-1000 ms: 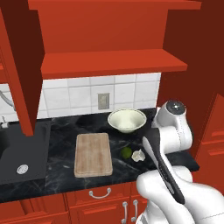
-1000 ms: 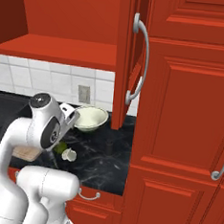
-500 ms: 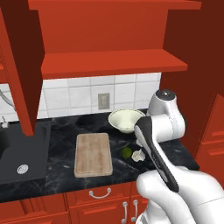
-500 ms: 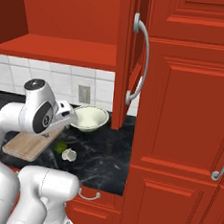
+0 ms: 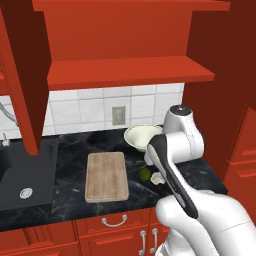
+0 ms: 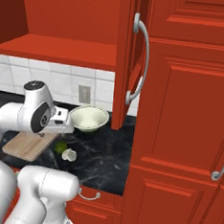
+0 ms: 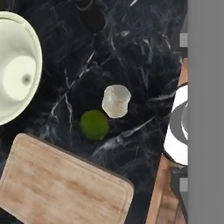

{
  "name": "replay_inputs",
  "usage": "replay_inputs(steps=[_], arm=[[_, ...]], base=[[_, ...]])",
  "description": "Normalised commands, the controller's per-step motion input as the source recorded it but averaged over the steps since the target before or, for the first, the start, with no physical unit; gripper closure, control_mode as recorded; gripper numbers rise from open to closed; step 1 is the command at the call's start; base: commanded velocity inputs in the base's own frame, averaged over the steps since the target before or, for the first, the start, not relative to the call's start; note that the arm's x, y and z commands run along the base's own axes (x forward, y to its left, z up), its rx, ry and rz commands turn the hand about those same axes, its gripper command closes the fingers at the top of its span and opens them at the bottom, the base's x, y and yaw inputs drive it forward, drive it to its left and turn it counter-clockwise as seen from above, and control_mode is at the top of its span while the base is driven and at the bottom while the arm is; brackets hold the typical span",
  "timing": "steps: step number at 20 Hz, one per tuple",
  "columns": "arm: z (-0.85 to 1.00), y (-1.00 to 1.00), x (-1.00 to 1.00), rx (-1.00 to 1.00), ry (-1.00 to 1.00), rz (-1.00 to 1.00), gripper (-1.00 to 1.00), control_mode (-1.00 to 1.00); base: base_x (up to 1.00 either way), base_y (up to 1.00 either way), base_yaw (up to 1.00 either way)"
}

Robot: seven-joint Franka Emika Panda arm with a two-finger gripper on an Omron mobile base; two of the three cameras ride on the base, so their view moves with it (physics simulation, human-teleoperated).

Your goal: Open the cabinet. Place the bowl and condiment on the counter. Then place the lime and garlic on the cutting board.

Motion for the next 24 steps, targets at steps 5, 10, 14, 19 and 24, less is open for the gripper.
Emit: replay_inputs(steps=[5, 10, 14, 19, 24], arm=[[-0.54, 0.0, 0.0, 0.13, 0.0, -0.29, -1.0, -1.0], [-0.71, 0.0, 0.06, 0.1, 0.0, -0.21, -1.0, -1.0], [-0.66, -0.01, 0.41, 0.03, -0.01, -0.16, -1.0, -1.0], [-0.25, -0.08, 0.53, 0.0, -0.04, -0.15, -1.0, -1.0], [-0.27, -0.32, 0.09, 0.0, -0.01, -0.11, -1.0, -1.0]], base=[[0.0, 0.0, 0.0], [0.0, 0.0, 0.0], [0.0, 0.0, 0.0], [0.0, 0.0, 0.0], [0.0, 0.0, 0.0]])
